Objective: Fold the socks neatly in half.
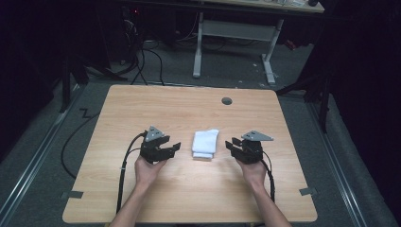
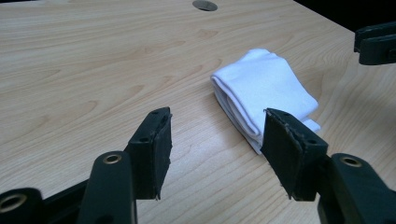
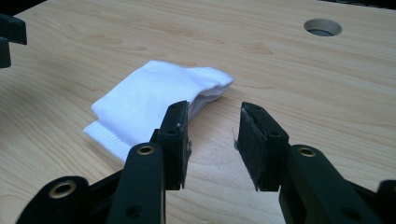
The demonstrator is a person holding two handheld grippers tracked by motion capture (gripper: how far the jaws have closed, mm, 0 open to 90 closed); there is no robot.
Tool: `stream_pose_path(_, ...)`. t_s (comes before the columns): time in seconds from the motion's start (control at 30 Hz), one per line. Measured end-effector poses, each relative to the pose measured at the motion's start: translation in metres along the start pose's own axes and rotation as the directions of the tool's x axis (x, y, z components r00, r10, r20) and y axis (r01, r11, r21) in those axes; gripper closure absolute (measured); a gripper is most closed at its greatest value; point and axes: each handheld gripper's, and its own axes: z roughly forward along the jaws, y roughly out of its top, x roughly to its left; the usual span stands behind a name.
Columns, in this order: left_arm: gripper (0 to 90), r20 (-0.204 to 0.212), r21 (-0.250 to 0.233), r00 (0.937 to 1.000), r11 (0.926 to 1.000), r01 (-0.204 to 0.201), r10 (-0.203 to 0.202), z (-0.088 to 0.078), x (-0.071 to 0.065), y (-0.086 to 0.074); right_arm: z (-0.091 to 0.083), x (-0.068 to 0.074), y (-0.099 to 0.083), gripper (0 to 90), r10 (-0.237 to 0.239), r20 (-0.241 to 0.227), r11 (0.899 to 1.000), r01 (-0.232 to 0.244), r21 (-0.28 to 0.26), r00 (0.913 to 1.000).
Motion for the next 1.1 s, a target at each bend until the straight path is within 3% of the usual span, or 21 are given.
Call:
stream_pose_path(0.4,41.9,-0.02,-0.016,0.9996,0.9997,0.019,-0.019,-0.01,0.005,-0.004,-0.015,-0.008,-0.007,61.6,0.024,-0.006,0.999,-0.025,-0.04,0.9997)
stream_pose_path(1.1,40.7,-0.056,-0.016,0.9978,0.9993,0.035,-0.035,-0.027,0.016,-0.015,-0.029,-0.023,-0.021,59.2,0.065,0.007,0.997,-0.065,-0.034,0.9979)
